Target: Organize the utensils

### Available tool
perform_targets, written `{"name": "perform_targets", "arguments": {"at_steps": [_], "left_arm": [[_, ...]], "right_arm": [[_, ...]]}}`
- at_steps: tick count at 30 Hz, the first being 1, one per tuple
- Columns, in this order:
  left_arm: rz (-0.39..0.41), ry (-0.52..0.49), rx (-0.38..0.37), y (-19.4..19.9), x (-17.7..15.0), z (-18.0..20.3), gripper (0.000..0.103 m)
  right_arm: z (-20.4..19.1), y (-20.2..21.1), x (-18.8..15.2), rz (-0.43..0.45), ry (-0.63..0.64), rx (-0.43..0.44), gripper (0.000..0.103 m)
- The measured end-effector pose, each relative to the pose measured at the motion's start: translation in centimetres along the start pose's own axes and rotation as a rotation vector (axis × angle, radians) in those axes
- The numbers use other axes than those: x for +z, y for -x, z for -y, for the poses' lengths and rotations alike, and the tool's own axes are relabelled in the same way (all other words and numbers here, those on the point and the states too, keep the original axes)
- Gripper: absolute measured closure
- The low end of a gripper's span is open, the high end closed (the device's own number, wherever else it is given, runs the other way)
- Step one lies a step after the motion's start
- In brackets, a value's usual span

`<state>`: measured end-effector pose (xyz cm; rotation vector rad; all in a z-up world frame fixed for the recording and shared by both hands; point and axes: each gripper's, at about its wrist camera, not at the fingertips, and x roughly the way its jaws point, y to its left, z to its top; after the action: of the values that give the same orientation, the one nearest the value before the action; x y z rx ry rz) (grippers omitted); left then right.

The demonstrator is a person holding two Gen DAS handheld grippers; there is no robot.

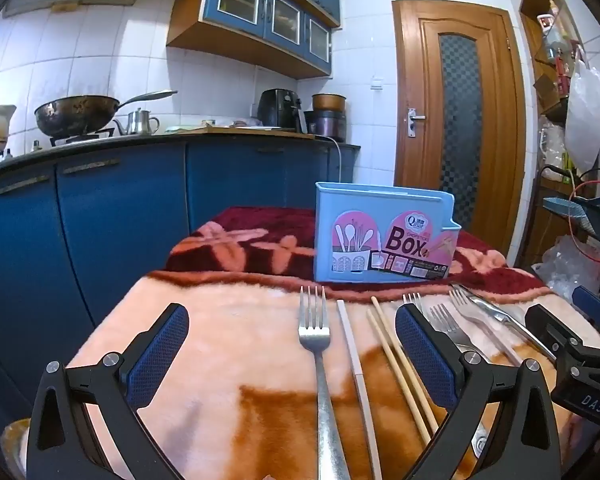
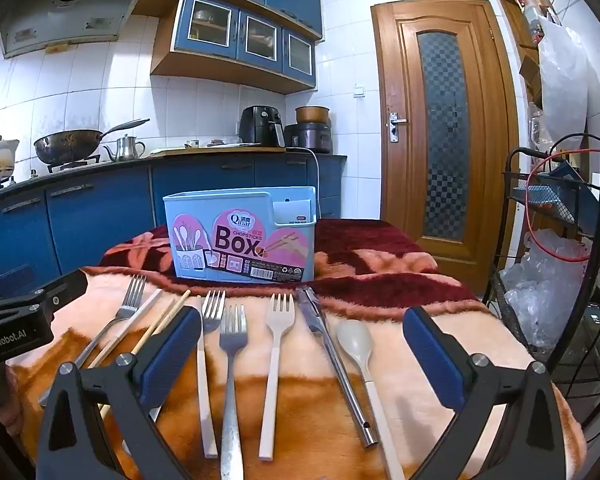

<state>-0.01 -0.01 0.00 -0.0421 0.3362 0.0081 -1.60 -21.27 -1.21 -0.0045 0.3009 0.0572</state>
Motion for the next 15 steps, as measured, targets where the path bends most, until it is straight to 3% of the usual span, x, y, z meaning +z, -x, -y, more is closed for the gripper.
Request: {"name": "perform_targets", "arguments": {"at_steps": [15], "left_arm": [[0.004,-0.014,0.003,0.11,-0.10,0.24,0.000]], "right_arm": [[0.06,0.00,-0.03,0.003,-0.003,0.000,0.000]]}}
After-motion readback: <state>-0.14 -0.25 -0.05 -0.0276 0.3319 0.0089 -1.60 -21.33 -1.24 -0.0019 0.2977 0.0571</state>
